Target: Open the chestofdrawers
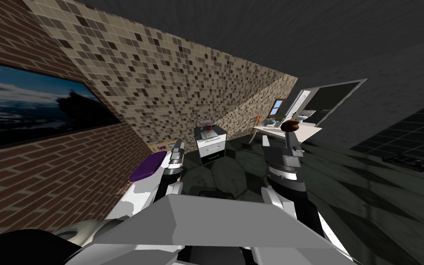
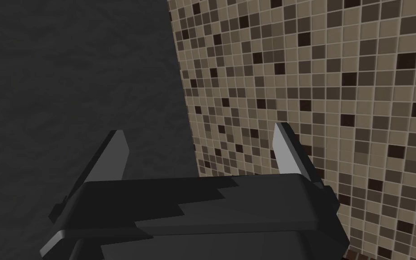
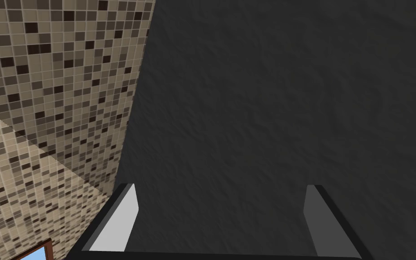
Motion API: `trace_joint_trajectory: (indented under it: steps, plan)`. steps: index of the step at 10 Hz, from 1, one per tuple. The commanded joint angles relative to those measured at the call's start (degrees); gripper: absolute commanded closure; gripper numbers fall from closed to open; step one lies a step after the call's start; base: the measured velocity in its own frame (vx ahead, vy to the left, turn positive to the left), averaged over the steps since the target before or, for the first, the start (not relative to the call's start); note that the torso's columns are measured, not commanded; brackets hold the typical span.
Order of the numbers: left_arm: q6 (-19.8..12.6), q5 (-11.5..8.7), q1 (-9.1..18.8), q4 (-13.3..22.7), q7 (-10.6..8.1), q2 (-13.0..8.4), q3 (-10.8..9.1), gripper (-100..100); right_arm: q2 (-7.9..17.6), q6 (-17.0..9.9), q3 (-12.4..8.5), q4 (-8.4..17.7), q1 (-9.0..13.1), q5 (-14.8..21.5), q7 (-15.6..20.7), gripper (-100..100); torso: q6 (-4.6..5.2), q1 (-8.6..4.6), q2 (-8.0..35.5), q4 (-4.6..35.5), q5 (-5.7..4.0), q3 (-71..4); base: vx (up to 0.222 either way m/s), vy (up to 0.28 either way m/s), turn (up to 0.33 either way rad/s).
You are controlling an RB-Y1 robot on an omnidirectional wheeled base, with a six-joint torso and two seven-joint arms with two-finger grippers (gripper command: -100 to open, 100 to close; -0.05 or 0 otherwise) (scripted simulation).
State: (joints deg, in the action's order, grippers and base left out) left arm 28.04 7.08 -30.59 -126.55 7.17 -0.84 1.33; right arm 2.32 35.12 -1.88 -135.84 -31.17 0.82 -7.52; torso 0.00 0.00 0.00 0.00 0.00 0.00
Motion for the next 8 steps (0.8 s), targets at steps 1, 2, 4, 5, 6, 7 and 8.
trace_joint_trajectory:
  steps: [1, 2, 4, 5, 6, 7, 8]
  plan:
    - [0.0, 0.0, 0.0, 0.0, 0.00, 0.0, 0.00, 0, 0.0, 0.0, 0.0, 0.0, 0.0, 0.0, 0.0, 0, 0.00, 0.00, 2.3, 2.3, 0.00, -4.7, 0.000, 0.000, 0.000]
    - [0.0, 0.0, 0.0, 0.0, 0.00, 0.0, 0.00, 0, 0.0, 0.0, 0.0, 0.0, 0.0, 0.0, 0.0, 0, 0.00, 0.00, 6.0, 6.0, 0.00, -12.0, 0.000, 0.000, 0.000]
    - [0.0, 0.0, 0.0, 0.0, 0.00, 0.0, 0.00, 0, 0.0, 0.0, 0.0, 0.0, 0.0, 0.0, 0.0, 0, 0.00, 0.00, 14.2, 14.2, 0.00, -28.5, 0.000, 0.000, 0.000]
    - [0.0, 0.0, 0.0, 0.0, 0.00, 0.0, 0.00, 0, 0.0, 0.0, 0.0, 0.0, 0.0, 0.0, 0.0, 0, 0.00, 0.00, 18.5, 18.5, 0.00, -36.9, 0.000, 0.000, 0.000]
    - [0.0, 0.0, 0.0, 0.0, 0.00, 0.0, 0.00, 0, 0.0, 0.0, 0.0, 0.0, 0.0, 0.0, 0.0, 0, 0.00, 0.00, 22.7, 22.7, 0.00, -45.4, 0.000, 0.000, 0.000]
    - [0.0, 0.0, 0.0, 0.0, 0.00, 0.0, 0.00, 0, 0.0, 0.0, 0.0, 0.0, 0.0, 0.0, 0.0, 0, 0.00, 0.00, 26.9, 26.9, 0.00, -53.8, 0.000, 0.000, 0.000]
    - [0.0, 0.0, 0.0, 0.0, 0.00, 0.0, 0.00, 0, 0.0, 0.0, 0.0, 0.0, 0.0, 0.0, 0.0, 0, 0.00, 0.00, 31.2, 31.1, 0.00, -62.3, 0.000, 0.000, 0.000]
